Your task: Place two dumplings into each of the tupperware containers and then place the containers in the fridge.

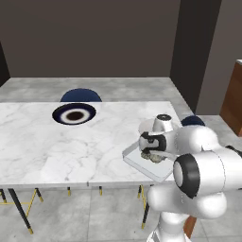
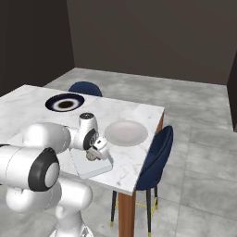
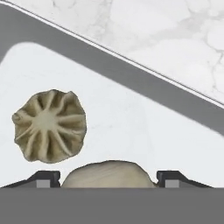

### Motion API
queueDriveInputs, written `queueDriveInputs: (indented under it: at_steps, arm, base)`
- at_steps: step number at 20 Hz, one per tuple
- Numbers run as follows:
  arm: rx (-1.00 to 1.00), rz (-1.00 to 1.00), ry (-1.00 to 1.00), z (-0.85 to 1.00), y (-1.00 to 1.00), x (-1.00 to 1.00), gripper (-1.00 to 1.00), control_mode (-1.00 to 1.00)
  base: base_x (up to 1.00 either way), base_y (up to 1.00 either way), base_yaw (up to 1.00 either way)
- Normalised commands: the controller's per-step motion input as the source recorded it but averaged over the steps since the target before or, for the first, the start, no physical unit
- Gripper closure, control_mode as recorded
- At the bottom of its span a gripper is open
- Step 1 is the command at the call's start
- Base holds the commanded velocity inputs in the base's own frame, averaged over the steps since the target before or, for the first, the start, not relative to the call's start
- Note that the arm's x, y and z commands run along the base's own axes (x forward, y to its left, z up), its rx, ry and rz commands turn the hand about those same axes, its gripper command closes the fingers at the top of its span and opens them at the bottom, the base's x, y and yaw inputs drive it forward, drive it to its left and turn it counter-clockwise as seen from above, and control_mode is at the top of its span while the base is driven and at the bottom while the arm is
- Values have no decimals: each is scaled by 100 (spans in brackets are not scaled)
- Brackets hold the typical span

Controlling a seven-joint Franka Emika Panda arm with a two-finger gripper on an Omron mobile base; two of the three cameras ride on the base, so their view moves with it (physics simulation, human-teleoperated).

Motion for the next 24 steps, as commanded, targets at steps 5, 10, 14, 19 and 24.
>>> queueDriveInputs:
  at_steps: [5,10,14,19,24]
  arm:
    - [-4,0,10,-17,-13,3,-100,-100]
    - [-4,-8,-3,-2,39,-43,-100,-100]
    - [-4,-14,-2,-3,31,-31,-100,-100]
    - [0,-3,-2,0,0,1,-100,-100]
    - [12,-1,-3,32,-63,1,-100,-100]
  base:
    - [0,0,0]
    - [0,0,0]
    - [0,0,0]
    - [0,0,0]
    - [0,0,0]
